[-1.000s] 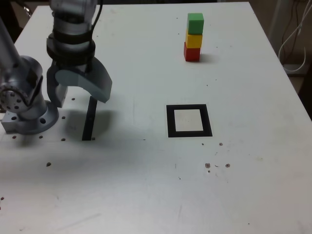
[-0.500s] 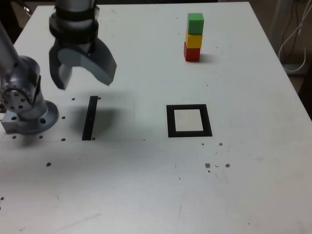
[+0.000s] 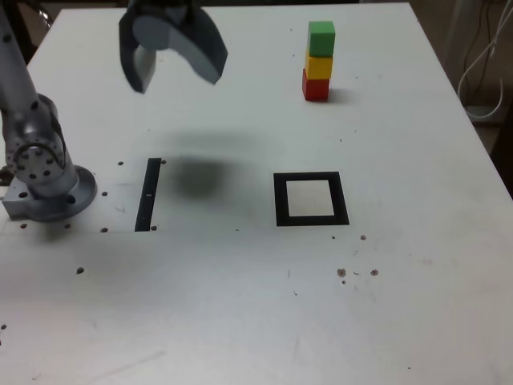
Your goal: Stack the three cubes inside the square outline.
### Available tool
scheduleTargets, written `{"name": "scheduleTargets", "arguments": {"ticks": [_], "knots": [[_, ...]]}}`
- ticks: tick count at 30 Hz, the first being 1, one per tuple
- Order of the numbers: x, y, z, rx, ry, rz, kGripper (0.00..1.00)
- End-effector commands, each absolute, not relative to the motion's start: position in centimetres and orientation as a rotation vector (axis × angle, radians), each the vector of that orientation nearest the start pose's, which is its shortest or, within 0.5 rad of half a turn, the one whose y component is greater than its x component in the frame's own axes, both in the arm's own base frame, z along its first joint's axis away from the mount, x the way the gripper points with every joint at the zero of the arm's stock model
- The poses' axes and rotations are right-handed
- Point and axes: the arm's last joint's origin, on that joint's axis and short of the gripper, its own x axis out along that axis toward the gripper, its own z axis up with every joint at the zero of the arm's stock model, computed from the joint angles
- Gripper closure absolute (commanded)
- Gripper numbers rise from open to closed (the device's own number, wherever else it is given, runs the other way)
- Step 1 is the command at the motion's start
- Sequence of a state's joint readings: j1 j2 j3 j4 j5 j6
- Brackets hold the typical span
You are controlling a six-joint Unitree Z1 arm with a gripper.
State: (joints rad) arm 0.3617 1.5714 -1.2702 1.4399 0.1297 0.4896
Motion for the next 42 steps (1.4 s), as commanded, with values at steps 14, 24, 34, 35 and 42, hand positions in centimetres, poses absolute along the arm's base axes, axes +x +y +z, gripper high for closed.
{"name": "scheduleTargets", "arguments": {"ticks": [14,24,34,35,42], "knots": [[23.8,18.9,34.2,0.138,1.755,-0.053,0.01],[29.7,25.2,31.9,0.222,1.778,-0.059,0.0],[33.9,28.6,30.9,0.279,1.732,-0.052,0.0],[34.1,28.9,30.7,0.28,1.731,-0.049,0.0],[35.7,30.3,28.8,0.29,1.738,-0.043,0.0]]}}
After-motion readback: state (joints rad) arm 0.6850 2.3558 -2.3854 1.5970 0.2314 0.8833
